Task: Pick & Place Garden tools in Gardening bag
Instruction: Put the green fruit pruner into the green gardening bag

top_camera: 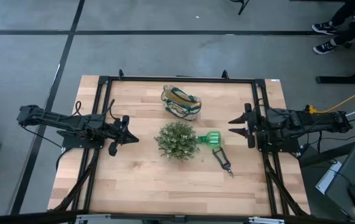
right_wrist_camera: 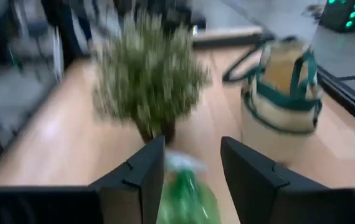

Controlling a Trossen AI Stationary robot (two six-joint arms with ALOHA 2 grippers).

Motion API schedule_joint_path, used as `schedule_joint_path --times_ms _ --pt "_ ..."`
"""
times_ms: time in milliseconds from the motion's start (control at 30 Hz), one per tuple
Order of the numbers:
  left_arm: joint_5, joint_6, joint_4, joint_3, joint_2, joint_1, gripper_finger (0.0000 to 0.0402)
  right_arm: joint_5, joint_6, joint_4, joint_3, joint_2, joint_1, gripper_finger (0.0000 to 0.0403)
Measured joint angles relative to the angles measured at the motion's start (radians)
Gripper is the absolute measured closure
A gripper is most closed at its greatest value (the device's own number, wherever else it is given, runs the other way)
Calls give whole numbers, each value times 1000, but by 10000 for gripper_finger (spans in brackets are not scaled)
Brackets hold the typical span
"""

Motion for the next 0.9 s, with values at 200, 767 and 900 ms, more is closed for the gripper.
schedule_joint_path --times_ms 200,767,900 --pt "-1 0 -4 0 0 0 389 31 94 207 0 0 0 243" --pt "-1 0 -4 0 0 0 389 29 97 524 0 22 0 243" --pt "-1 0 -4 0 0 0 392 28 100 587 0 65 0 243"
